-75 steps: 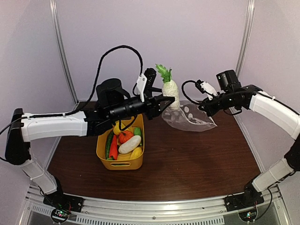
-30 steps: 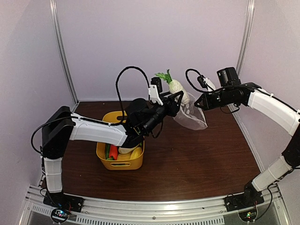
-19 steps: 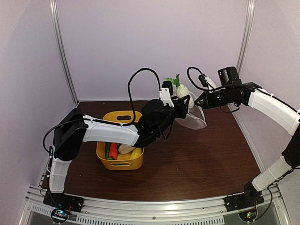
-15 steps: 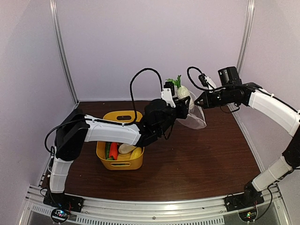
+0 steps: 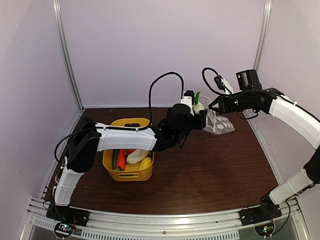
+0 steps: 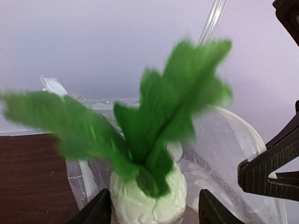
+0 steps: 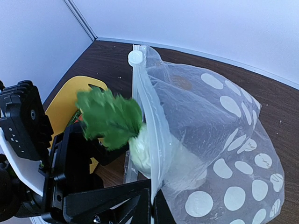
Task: Place the food in the zip-top bag and seal the zipper
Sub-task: Place the fake vegetable in the zipper food storage bag, then pick up the fake vegetable from the bin.
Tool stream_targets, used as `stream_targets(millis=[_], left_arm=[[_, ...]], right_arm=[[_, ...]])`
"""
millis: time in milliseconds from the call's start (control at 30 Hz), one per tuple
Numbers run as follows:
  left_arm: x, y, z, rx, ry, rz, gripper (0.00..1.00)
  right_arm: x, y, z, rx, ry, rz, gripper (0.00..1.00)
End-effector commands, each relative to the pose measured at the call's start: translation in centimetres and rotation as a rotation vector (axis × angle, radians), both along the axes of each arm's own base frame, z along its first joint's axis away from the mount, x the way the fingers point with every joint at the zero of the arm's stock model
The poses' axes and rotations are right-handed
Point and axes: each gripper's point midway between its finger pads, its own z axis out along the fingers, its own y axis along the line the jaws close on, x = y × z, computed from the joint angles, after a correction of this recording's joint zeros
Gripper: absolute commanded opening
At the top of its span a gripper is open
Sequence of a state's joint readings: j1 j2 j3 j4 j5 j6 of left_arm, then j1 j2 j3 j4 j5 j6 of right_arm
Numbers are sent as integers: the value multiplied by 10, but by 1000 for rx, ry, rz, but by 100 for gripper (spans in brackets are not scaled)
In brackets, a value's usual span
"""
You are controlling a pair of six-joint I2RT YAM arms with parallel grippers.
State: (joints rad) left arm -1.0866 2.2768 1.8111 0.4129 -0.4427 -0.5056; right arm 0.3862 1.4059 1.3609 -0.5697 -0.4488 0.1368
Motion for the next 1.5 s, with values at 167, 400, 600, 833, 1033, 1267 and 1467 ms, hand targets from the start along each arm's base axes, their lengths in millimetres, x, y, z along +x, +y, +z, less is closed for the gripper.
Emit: stream_targets(millis=[167,400,600,833,1033,1267,1467], left_arm=[[-22,11,64,46,-141,-78,98],[-58,53,128,25,-286,-137,97],[-67,86,127,240,-274,-125,98],[-78,136,96,456,-148,-152,94],[-80,200,39,701,26,-92,93],[-79,260,-27,831,250,-90,96],[-85,270,-87,889,427,-206,79]], right_arm=[[-1,-8,2,-3,-22,-15,0],[3,-25,2,-20,-40,-46,0],[7,-44,-2,-149,-90,-77,0],[12,-85,21,-339,-214,-201,0],[2,-93,21,-395,-242,-189,0],[-7,-85,4,-393,-226,-115,0],[-9,-82,1,-379,-219,-96,0]])
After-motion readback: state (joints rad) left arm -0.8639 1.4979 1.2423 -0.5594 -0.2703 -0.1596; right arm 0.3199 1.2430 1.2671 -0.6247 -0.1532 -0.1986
